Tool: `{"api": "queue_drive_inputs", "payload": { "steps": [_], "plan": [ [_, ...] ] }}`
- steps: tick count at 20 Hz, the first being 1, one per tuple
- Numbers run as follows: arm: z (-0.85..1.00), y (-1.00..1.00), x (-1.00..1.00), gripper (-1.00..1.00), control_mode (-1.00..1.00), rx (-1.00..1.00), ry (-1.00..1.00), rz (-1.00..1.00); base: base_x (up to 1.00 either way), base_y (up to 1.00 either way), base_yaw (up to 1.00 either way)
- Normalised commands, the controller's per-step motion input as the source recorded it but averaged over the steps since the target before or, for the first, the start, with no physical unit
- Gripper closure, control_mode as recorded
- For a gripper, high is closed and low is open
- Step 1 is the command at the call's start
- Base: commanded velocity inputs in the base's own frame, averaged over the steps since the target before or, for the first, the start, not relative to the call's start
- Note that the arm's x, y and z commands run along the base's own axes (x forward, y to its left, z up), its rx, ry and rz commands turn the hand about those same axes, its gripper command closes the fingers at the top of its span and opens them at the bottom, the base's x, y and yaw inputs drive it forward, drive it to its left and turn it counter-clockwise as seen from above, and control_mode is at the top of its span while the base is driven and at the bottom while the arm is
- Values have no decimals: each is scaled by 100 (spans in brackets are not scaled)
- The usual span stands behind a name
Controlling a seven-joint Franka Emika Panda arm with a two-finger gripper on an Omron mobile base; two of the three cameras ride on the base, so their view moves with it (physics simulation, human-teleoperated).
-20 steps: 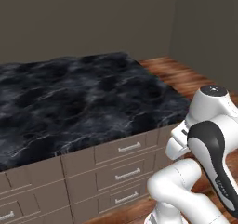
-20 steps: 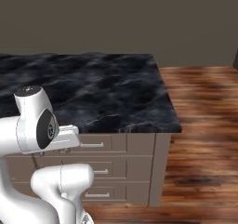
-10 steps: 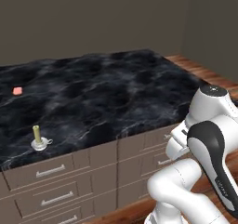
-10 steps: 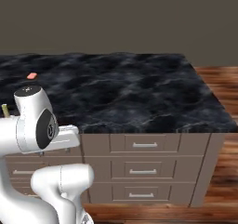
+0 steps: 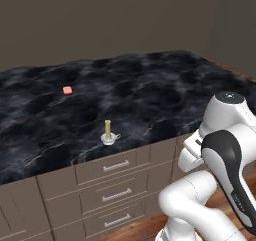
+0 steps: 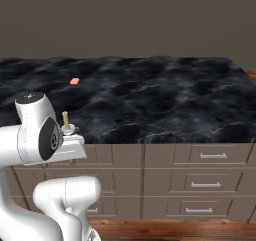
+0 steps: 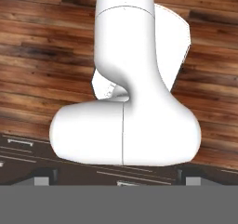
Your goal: Pick the candle and jar from the dining table and place them in the open cabinet. Close the cabinet after placing the objects.
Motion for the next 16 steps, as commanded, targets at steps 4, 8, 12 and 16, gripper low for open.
{"api": "queue_drive_inputs", "payload": {
  "steps": [4,8,12,16],
  "plan": [
    [0,0,0,-100,100,0,0,0,0,91,0],
    [0,0,0,-100,100,0,0,0,0,70,-10],
    [0,0,0,-100,100,0,0,0,0,38,-22],
    [0,0,0,-100,100,0,0,0,0,25,-22]
  ]
}}
